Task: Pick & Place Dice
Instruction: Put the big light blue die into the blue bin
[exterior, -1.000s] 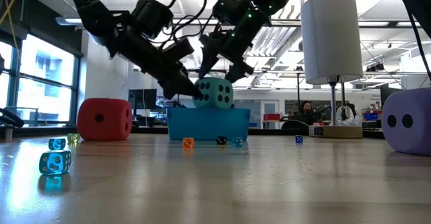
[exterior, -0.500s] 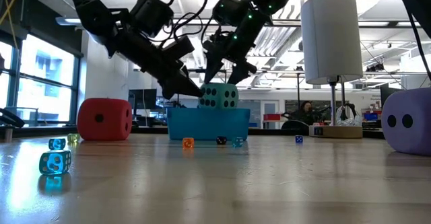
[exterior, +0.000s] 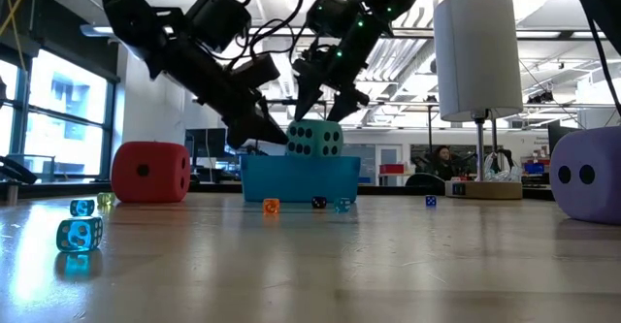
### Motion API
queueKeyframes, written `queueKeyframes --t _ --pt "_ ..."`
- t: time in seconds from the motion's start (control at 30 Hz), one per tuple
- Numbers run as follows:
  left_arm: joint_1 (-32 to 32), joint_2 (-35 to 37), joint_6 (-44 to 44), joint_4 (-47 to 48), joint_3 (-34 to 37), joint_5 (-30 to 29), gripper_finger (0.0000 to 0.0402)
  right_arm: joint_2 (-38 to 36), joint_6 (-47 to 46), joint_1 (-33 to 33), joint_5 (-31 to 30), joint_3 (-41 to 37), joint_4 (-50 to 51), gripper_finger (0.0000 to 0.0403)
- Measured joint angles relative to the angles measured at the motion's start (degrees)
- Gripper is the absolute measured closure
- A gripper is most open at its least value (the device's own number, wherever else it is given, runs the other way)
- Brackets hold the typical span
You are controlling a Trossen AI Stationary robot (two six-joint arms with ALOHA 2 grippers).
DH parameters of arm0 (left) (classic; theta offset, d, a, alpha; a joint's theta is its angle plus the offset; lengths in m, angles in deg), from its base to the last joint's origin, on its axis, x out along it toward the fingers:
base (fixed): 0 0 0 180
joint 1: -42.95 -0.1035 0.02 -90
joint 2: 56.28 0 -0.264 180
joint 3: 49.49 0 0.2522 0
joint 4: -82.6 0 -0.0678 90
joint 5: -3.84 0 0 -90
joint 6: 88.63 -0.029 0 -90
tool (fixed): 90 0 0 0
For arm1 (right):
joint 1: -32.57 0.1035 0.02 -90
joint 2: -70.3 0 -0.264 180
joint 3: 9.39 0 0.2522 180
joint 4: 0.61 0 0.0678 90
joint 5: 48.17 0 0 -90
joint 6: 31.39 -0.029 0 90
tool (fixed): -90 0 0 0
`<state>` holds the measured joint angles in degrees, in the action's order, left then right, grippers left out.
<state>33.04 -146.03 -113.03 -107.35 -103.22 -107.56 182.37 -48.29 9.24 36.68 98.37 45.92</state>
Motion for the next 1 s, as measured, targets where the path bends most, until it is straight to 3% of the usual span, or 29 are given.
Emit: queueKeyframes --t 0.1,0.27,0.57,1.0 --pt "0.1 0.3 0.0 -0.1 0.0 0.0 0.0401 0.0 -3.3 0.1 2.4 0.0 -0.9 0.0003" --pt "0.3 0.5 0.0 -0.6 0.0 -0.1 0.0401 0.0 -4.3 -0.3 0.6 0.0 -2.0 0.0003" --pt "1.5 0.5 -3.2 -12.1 0.0 0.0 0.0401 0.0 -4.7 0.0 8.4 0.0 -4.7 0.0003" --pt "-1.7 0.0 -0.1 -8.1 0.0 1.2 0.0401 0.0 -7.0 0.2 5.3 0.0 -0.9 0.0003"
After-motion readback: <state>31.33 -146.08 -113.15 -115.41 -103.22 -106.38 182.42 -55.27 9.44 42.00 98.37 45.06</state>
